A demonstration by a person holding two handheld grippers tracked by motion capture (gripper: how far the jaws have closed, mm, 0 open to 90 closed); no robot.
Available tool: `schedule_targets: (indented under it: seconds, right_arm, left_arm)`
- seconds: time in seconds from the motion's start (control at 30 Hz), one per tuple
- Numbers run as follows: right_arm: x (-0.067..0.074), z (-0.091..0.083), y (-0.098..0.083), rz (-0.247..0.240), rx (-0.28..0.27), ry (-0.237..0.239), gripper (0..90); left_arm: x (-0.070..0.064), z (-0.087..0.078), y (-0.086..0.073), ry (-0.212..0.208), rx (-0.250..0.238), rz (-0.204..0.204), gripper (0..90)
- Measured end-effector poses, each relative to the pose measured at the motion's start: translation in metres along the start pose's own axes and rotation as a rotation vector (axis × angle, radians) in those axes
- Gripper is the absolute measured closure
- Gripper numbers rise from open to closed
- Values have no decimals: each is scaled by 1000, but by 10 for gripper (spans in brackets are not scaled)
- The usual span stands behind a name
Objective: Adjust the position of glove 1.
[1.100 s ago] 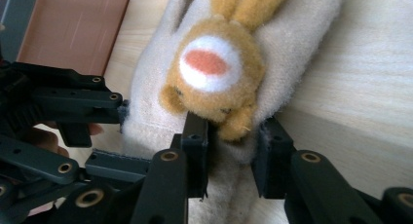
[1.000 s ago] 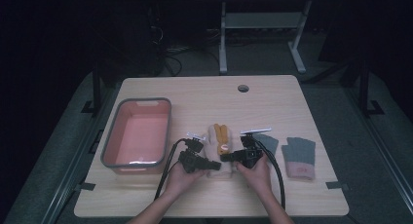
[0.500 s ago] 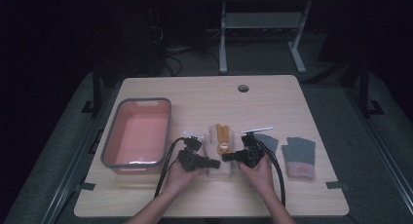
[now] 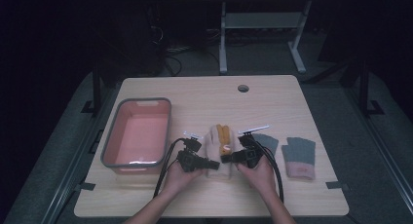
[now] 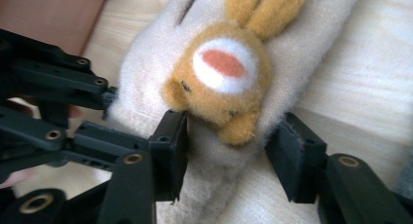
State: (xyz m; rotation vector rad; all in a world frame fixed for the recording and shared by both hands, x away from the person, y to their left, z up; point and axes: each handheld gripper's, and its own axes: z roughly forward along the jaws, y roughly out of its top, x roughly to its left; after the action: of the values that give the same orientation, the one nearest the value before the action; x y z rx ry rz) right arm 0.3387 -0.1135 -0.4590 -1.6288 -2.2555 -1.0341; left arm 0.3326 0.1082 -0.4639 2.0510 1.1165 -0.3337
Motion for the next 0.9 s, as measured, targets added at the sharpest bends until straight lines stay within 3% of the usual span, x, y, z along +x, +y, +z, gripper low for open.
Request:
schedule_targets:
  seconds: [0.07,0.17,0.27,0.4,0.63,0.9]
  right_arm:
    - [3,1,1,-6,1,-15,483]
    - [-1,1,1,16,-8,12,518]
    - [-6,5,-1,94,0,85,646]
    - [-16,9,-6,161,-26,176,740]
    - [-14,2,-4,116,-37,194,805]
    - [-8,-8,0,94,-45,196,808]
  left_arm:
    - [0,0,-1,2,0,-1,659]
    - [0,0,-1,5,-7,-4,656]
    - [0,1,-1,4,-11,-14,655]
    - [2,1,-1,-10,-15,-21,667]
    - [3,-2,0,-47,-29,-46,686]
    - [-4,-11,5,-49,-46,-29,690]
